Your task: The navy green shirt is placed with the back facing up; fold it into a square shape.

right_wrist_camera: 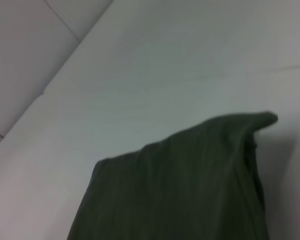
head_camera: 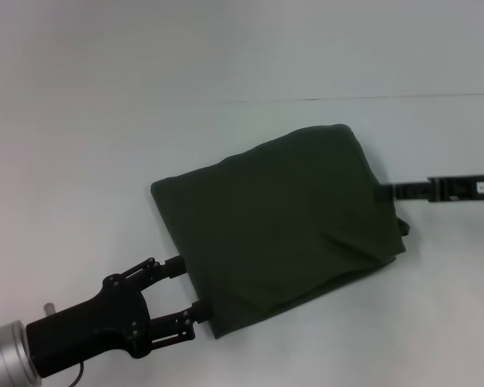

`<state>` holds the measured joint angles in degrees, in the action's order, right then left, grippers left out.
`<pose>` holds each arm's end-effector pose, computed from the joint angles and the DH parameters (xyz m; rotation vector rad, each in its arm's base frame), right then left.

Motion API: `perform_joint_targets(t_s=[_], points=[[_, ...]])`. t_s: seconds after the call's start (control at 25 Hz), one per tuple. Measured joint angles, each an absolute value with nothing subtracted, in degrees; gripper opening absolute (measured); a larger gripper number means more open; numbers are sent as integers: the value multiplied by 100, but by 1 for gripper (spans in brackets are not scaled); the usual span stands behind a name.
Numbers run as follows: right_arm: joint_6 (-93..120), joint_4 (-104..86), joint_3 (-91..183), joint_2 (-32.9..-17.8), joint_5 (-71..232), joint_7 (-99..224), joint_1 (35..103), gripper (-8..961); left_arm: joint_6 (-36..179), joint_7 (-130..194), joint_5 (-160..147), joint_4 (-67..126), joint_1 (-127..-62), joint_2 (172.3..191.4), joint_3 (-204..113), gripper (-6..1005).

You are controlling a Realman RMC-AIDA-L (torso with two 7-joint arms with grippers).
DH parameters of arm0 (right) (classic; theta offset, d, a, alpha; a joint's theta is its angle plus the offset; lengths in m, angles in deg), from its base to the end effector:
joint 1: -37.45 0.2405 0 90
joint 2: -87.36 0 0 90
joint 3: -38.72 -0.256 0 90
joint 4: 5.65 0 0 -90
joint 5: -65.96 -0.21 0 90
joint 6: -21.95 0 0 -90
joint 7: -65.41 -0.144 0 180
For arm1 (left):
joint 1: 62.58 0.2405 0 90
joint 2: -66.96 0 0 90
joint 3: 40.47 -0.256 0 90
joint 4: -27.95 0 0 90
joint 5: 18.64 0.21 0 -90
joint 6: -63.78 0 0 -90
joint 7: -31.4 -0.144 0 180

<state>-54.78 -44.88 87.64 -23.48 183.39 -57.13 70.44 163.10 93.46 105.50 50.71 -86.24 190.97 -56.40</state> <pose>0.2856 0.3760 0.0440 -2.3807 1.4286 0.4483 -0.2861 0.2484 -0.0440 -2.5549 -0.7620 -1.1048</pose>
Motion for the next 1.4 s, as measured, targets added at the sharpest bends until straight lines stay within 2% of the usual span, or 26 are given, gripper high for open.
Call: perform_joint_targets(t_s=[0.12,0.44,0.68,0.8,1.32,1.4], points=[[-5680,-4486,8739,-2316,18342,-5763,6927,786,16312,9346,10547,5072,-8623,19097,-5639,908],[-5758,-4346,8697,-2304,18354,-5760,6858,791,16310,9345,10545,5072,-8634,19097,-5637,907],[-5456,-4117,8760,-2403,18359,-5727,6980,633,16306,9339,10545,5072,-8638,19097,-5637,907],[-5311,-4013,8771,-2444,18405,-5734,7056,584,16301,9334,10545,5072,-8632,19097,-5637,907],[-5033,-3747,8741,-2452,18505,-5725,7206,361,16253,9320,10546,5082,-8647,19097,-5639,907],[-5045,-3746,8736,-2452,18500,-5679,7207,266,16246,9320,10546,5082,-8649,19097,-5643,907]])
